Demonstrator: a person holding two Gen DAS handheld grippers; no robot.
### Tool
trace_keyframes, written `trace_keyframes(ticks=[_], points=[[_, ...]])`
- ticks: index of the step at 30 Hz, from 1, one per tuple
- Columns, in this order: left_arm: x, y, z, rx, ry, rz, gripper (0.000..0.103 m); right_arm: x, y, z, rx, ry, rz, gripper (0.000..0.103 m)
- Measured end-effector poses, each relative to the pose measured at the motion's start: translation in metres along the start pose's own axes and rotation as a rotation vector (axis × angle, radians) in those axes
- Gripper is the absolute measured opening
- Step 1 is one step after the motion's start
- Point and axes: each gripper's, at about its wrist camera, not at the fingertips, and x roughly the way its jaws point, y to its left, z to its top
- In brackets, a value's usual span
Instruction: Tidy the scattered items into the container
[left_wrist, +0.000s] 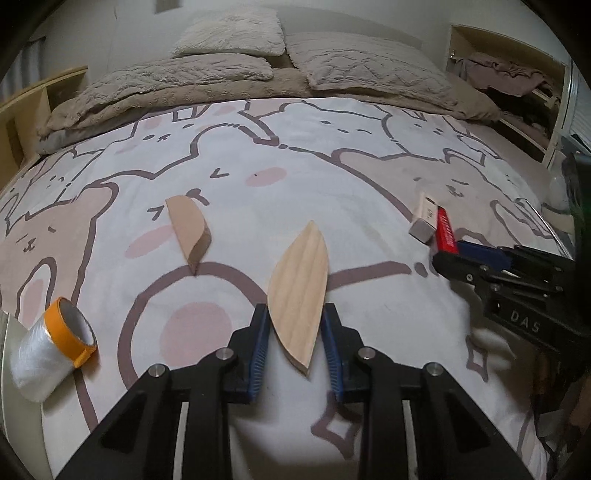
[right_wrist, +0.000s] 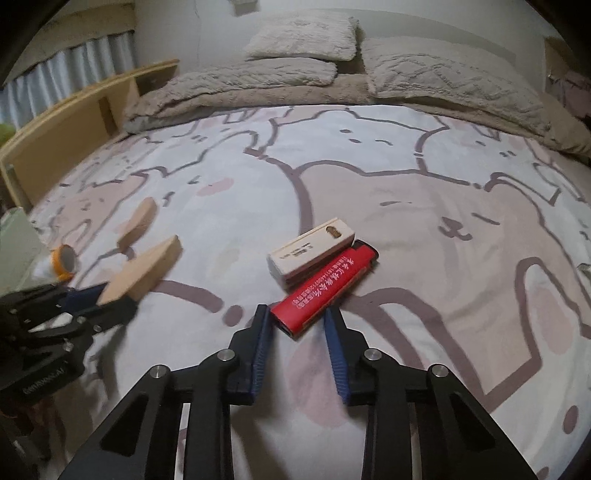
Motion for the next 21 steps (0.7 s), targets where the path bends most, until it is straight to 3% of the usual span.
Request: trace_keyframes(ticks=[11, 21], points=[[-0.026, -0.01, -0.027, 0.003, 0.019, -0.013, 0.028, -0.027, 0.059, -0.02, -0.24, -0.002, 0.063, 0.028], [-0.053, -0.015, -0.054, -0.028, 0.043, -0.039, 0.028, -0.061, 0.071, -0.035, -0.278, 0.049, 0.163, 0.023]])
